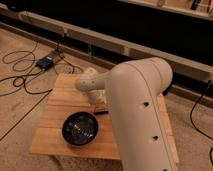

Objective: Push the eraser across the table

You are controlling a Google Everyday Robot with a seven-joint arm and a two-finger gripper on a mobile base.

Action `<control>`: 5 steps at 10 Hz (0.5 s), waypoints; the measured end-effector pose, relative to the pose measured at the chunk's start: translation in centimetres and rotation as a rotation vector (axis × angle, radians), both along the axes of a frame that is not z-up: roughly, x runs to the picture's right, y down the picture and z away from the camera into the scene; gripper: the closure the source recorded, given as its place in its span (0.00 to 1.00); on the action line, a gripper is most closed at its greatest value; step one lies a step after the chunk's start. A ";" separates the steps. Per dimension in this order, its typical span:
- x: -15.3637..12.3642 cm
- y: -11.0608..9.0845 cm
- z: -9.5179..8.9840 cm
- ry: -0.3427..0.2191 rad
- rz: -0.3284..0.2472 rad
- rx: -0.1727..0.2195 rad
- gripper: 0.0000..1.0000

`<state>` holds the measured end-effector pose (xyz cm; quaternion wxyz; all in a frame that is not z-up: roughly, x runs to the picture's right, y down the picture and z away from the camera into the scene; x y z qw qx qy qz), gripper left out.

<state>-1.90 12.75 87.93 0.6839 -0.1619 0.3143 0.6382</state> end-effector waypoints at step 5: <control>2.6 0.5 -1.1 0.073 0.057 0.013 0.35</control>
